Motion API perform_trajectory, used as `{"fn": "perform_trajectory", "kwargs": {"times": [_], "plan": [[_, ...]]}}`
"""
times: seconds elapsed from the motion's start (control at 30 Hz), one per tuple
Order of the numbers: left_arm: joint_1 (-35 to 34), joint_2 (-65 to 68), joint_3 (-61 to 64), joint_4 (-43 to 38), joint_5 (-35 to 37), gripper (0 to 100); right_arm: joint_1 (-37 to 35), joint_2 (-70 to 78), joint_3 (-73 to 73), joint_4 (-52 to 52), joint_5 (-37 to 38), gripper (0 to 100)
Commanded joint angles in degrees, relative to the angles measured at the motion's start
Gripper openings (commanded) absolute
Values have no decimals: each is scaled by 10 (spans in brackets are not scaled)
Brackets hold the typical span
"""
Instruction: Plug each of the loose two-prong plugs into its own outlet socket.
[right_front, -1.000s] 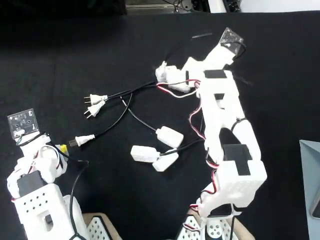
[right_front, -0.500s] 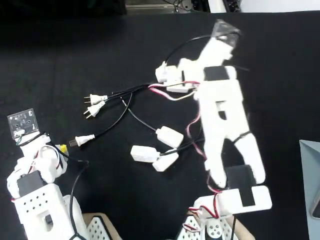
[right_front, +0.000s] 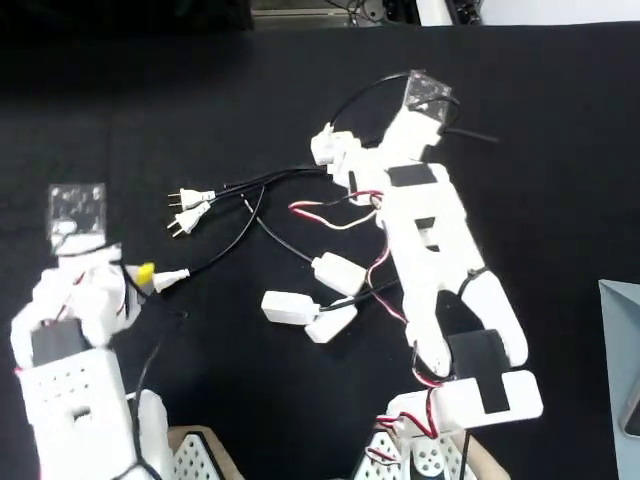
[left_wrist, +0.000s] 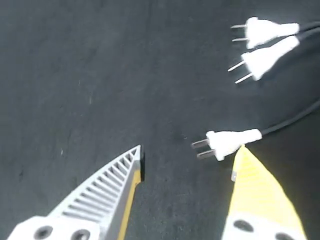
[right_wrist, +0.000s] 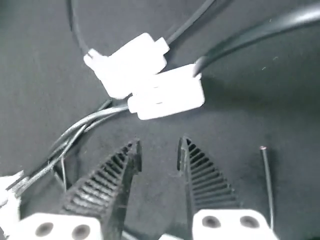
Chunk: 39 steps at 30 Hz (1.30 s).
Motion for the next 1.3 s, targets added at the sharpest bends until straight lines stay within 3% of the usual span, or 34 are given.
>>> {"fn": "perform_trajectory", "kwargs": {"times": [0.0, 0.23, 0.53, 0.7, 1.0, 1.1, 1.27], "plan": [[51, 144, -136, 20, -41, 292, 11, -28, -2, -17, 4, 116], [93, 397, -259, 20, -127, 292, 8, -28, 8, -20, 4, 115], [125, 588, -334, 18, -240, 290, 8, -28, 8, -20, 4, 115], [121, 682, -385, 15, -280, 209, 9, -28, 9, -20, 4, 114], [145, 761, -435, 60, -273, 80, 11, -28, 9, -19, 4, 114], [188, 746, -435, 109, -207, 43, 11, -28, 9, -19, 4, 114], [263, 700, -435, 135, -59, 65, 11, -28, 9, -19, 4, 114]]}}
